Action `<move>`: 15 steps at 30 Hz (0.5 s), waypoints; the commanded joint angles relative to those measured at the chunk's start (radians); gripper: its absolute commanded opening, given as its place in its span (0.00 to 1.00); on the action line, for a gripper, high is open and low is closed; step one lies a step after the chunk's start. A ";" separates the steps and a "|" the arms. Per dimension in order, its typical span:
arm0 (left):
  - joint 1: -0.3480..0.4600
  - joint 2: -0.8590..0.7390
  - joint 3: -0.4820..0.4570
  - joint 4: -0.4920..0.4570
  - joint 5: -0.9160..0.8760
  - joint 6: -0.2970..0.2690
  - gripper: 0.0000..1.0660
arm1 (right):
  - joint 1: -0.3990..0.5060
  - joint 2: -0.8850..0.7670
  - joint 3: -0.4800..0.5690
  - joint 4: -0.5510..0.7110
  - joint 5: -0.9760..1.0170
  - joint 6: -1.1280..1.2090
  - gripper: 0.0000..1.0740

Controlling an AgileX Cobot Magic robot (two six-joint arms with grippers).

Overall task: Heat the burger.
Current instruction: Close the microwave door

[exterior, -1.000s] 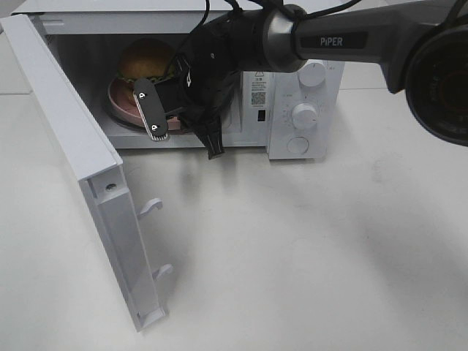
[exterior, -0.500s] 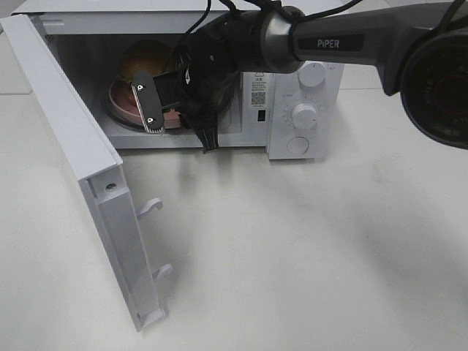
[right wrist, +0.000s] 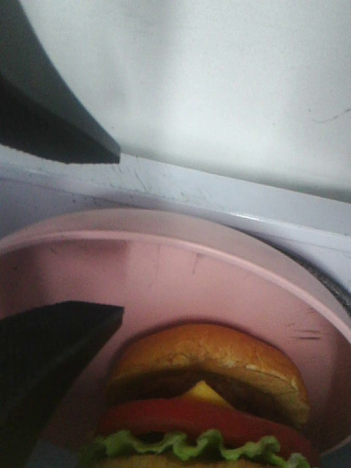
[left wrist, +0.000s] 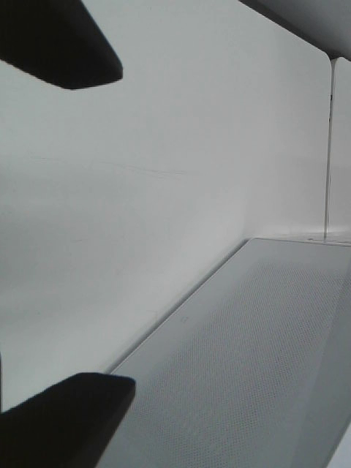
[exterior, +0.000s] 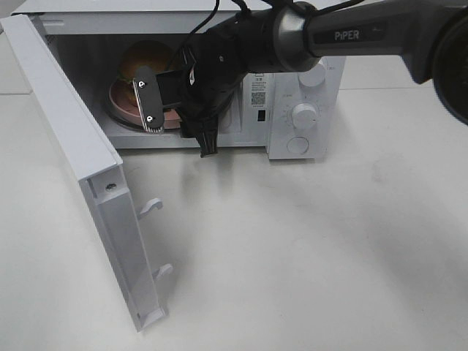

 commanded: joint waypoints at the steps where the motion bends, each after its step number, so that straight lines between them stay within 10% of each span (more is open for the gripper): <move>1: 0.003 -0.016 0.000 -0.001 -0.013 0.000 0.92 | -0.002 -0.055 0.079 0.002 -0.044 0.002 0.57; 15: 0.003 -0.016 0.000 -0.001 -0.013 0.000 0.92 | -0.003 -0.224 0.301 0.002 -0.098 0.049 0.75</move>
